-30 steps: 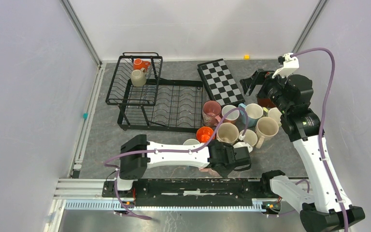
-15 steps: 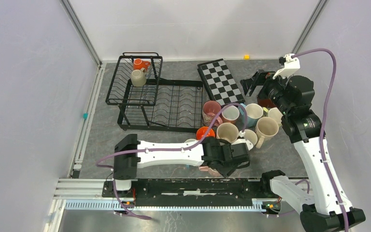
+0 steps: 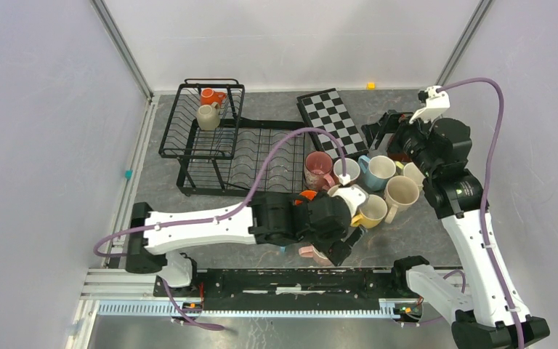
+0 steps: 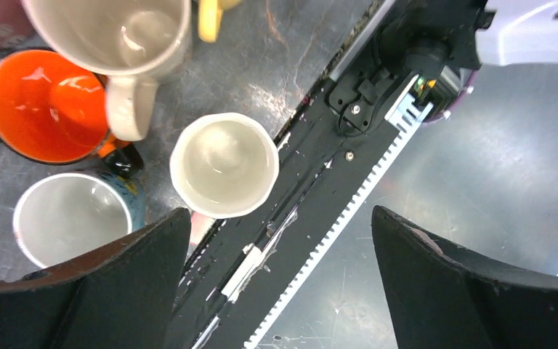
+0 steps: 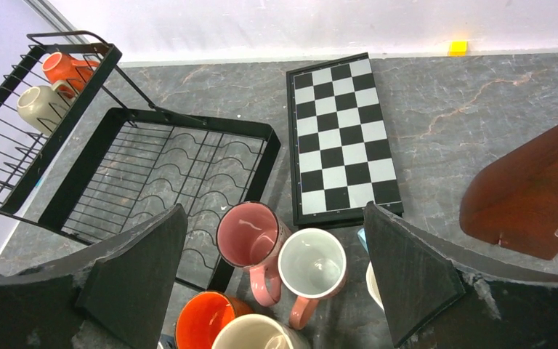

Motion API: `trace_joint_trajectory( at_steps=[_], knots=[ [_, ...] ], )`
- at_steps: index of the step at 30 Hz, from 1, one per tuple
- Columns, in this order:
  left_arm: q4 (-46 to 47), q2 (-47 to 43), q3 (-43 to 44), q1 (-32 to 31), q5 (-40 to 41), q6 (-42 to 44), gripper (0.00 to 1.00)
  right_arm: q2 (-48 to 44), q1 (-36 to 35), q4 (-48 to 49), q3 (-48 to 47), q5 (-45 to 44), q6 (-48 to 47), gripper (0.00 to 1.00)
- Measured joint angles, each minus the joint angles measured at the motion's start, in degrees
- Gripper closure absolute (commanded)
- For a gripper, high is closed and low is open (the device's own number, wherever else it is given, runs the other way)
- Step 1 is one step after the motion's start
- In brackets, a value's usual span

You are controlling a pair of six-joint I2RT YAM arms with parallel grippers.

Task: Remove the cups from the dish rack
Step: Place the cup at the center of the board, then unload the cup from the dish rack.

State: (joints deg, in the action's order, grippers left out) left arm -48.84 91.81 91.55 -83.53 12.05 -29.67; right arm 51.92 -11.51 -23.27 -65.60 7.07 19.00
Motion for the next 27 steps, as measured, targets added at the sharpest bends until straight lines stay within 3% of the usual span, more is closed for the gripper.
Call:
trace_joint_trajectory(
  at_steps=[8, 18, 23, 27],
  knots=[
    [0.07, -8.44, -0.33, 7.43, 6.34, -1.01, 0.0, -0.85, 0.0, -0.17, 2.21, 0.94, -1.25, 0.02],
    [-6.32, -10.99, 9.55, 28.92, 17.62, -3.08, 0.0, -0.87, 0.0, 0.59, 6.34, 4.96, -1.51, 0.02],
    [-8.96, -8.9, 18.18, 39.85, 19.91, -3.04, 0.0, -0.83, 0.0, 1.51, 7.34, 6.75, -1.49, 0.02],
    [-9.84, -7.26, 20.17, 47.47, 20.35, -2.97, 0.0, -0.83, 0.0, 2.62, 7.65, 8.17, -1.44, 0.02]
  ],
)
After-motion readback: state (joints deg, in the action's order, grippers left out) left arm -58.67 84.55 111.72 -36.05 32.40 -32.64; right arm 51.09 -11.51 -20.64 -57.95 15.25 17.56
